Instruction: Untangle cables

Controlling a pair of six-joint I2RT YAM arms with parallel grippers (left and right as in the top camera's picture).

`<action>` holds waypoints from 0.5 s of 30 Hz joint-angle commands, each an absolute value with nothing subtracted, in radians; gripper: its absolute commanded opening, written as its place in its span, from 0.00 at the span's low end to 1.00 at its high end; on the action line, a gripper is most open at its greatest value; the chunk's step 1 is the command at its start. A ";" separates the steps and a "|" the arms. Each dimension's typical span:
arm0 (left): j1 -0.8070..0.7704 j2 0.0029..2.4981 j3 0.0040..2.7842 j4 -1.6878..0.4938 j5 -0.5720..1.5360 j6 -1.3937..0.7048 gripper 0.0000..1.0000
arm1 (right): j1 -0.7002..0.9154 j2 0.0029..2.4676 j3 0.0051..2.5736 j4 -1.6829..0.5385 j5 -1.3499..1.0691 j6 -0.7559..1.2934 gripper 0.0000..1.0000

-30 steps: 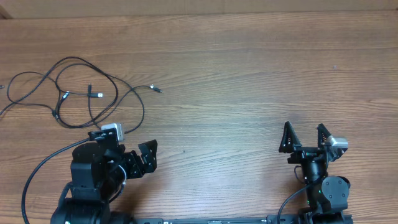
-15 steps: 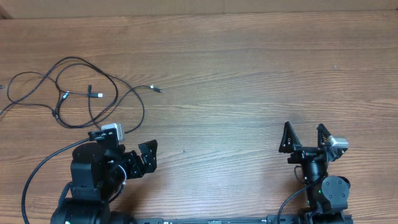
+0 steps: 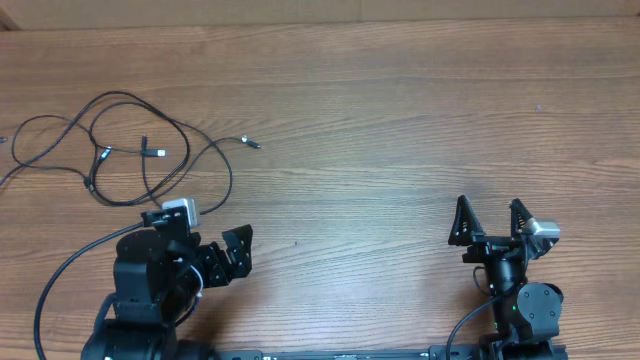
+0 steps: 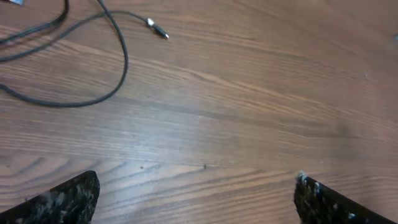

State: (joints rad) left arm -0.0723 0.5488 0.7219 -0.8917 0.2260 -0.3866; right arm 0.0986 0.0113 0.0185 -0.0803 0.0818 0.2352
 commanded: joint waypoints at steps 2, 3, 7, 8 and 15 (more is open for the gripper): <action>-0.043 0.487 0.705 -0.850 0.169 -0.361 1.00 | 0.095 0.003 0.008 -0.077 0.077 0.238 1.00; -0.034 0.474 0.694 -0.822 0.169 -0.335 0.99 | 0.095 0.003 0.008 -0.077 0.077 0.238 1.00; 0.001 0.387 0.612 -0.607 0.181 -0.212 1.00 | 0.095 0.003 0.008 -0.077 0.077 0.238 1.00; 0.006 0.362 0.585 -0.546 0.181 -0.187 1.00 | 0.095 0.003 0.008 -0.077 0.077 0.238 1.00; 0.029 0.187 0.352 -0.133 0.168 -0.023 1.00 | 0.095 0.003 0.008 -0.077 0.077 0.238 1.00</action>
State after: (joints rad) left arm 0.0147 0.2489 0.4423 -0.2146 0.1864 -0.1402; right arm 0.0986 0.0109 0.0185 -0.0811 0.0814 0.2352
